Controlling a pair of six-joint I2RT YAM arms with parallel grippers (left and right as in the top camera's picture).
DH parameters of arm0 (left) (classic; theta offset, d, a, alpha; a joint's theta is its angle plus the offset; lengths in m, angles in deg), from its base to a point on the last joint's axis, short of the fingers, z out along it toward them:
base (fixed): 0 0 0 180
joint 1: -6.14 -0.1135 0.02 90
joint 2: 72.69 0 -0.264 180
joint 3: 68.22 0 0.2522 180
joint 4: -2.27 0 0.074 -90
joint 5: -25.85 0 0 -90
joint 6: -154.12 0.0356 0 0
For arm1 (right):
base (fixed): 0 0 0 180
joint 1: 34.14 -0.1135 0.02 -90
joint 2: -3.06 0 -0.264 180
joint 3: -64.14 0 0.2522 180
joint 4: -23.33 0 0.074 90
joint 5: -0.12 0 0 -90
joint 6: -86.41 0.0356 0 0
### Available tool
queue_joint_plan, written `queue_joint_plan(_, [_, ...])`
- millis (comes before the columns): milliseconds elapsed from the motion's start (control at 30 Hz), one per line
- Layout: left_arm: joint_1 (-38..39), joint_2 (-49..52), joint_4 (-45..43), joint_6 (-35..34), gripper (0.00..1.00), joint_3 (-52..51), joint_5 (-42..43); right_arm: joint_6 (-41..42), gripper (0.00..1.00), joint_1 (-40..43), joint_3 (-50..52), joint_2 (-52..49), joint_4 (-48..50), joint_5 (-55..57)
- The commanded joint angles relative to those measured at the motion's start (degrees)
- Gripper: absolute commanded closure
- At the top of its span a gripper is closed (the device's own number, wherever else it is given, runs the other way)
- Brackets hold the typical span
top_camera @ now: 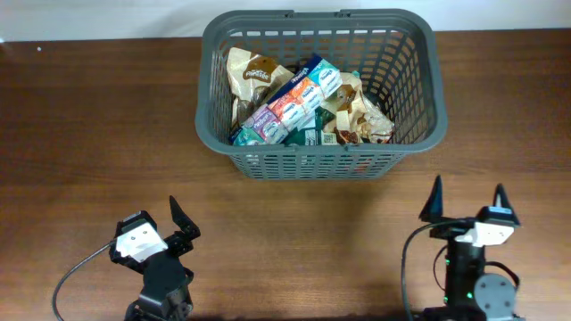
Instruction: Pack container
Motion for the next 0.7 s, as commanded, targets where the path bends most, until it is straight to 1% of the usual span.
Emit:
queue_joint_plan(0, [-0.1, -0.2, 0.1, -0.3, 0.01, -0.6, -0.8, 0.0, 0.01, -0.3, 3.1, 2.1, 0.9, 0.9])
queue_joint_plan(333, [-0.1, -0.2, 0.1, -0.3, 0.01, -0.6, -0.8, 0.0, 0.01, -0.3, 6.9, 2.2, 1.3, 0.9])
queue_joint_plan(533, [-0.1, -0.2, 0.1, -0.3, 0.01, -0.6, -0.8, 0.0, 0.01, -0.3, 6.8, 2.2, -5.4, 0.9])
queue_joint_plan(667, [-0.1, -0.2, 0.1, -0.3, 0.01, -0.6, -0.8, 0.0, 0.01, -0.3, 6.8, 2.0, -5.2, 0.9])
